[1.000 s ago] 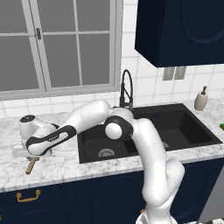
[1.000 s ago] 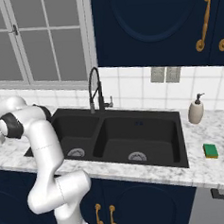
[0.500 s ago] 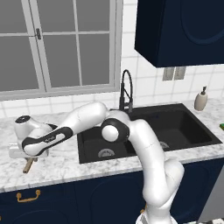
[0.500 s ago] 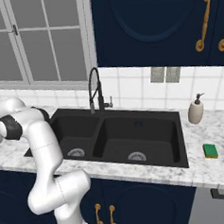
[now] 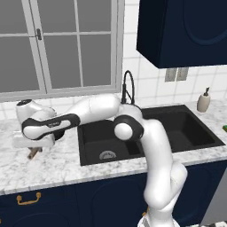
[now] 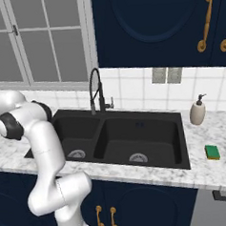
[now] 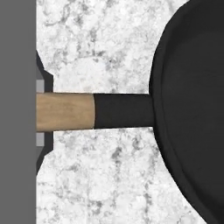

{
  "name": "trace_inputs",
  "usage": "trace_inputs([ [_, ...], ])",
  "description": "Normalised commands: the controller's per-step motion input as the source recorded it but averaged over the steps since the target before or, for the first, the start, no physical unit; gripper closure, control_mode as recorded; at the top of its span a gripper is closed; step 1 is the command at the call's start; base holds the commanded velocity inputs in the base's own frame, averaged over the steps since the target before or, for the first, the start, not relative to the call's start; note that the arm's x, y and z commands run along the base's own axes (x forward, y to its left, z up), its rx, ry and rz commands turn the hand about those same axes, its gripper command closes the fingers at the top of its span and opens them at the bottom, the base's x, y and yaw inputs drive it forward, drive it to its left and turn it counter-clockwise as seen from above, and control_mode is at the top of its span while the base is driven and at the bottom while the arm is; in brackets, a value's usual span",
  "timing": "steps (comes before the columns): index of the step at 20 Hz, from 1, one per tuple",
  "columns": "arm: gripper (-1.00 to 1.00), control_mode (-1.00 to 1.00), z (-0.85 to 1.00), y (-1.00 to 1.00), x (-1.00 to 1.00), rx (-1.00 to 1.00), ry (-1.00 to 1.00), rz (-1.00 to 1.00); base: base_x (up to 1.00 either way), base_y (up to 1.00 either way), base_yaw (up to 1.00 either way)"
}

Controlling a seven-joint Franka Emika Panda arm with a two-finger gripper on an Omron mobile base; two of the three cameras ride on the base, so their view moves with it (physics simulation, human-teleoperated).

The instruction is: Pick the pan and sponge and place them into the sink. Then turn on the water.

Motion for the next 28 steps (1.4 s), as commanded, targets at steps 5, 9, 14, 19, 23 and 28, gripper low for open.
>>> trace_inputs([
  [5, 1.0, -1.0, 0.44, -0.73, -0.53, 0.0, -0.04, -0.01, 0.0, 0.0, 0.0],
  [9, 1.0, -1.0, 0.31, -0.62, -0.5, -0.02, -0.22, 0.0, 0.0, 0.0, 0.0],
  [14, 1.0, -1.0, 0.44, -0.56, -0.36, -0.01, -0.24, 0.0, 0.0, 0.0, 0.0],
  [19, 1.0, -1.0, 0.62, -0.64, -0.45, 0.0, -0.02, -0.03, 0.0, 0.0, 0.0],
  [23, 1.0, -1.0, 0.4, -0.62, -0.58, 0.0, -0.05, -0.07, 0.0, 0.0, 0.0],
  [28, 1.0, -1.0, 0.44, -0.61, -0.6, 0.0, -0.14, -0.07, 0.0, 0.0, 0.0],
])
